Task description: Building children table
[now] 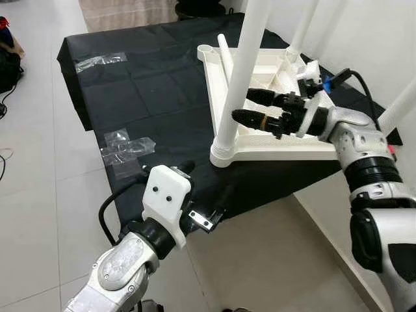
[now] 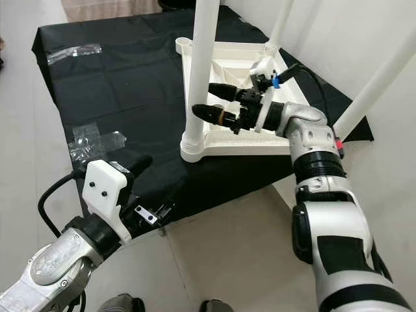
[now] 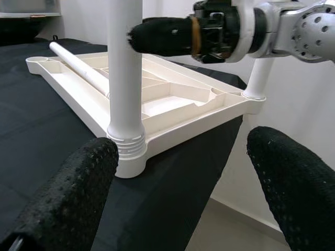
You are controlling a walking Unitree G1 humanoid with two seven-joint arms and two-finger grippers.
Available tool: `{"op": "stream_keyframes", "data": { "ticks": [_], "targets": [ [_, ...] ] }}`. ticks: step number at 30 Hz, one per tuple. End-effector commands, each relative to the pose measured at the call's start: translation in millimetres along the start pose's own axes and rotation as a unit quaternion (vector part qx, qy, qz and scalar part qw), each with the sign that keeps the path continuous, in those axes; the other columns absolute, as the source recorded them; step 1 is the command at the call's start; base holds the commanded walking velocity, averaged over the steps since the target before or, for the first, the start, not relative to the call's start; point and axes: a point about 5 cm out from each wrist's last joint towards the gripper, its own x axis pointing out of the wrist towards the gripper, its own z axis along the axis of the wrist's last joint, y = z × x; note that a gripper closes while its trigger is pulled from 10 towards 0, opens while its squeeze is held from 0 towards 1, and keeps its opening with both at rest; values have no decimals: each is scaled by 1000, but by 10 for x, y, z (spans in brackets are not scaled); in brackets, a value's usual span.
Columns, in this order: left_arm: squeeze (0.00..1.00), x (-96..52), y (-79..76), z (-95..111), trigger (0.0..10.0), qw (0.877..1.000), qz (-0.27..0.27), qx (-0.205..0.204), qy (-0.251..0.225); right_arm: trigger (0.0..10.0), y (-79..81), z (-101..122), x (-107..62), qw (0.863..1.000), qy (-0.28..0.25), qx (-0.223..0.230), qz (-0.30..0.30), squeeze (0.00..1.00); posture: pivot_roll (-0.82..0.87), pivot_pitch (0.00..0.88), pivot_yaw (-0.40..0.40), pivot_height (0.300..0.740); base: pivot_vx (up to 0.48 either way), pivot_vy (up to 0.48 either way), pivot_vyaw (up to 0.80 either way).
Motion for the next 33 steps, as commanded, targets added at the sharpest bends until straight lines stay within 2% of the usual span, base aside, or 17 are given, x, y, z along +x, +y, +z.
{"op": "stream_keyframes", "data": {
  "ticks": [1,15,22,33],
  "targets": [
    [0,-11,-19,20,10000,1000,-1,1,-2,10000,-8,29,13,1000,2,-10,-2,0,98,159,-101,740,0,0,0],
    [0,-5,-19,23,10000,1000,2,1,-3,10000,-4,57,221,1000,-20,-6,-21,0,98,161,-106,740,0,0,0],
    [0,3,-27,29,10000,1000,3,2,-4,10000,46,29,418,999,-23,-3,-29,0,100,165,-112,740,0,0,0],
    [0,4,-22,29,10000,1000,6,2,-4,10000,52,22,487,999,-23,-2,-38,0,99,168,-114,740,0,0,0]
  ]
}}
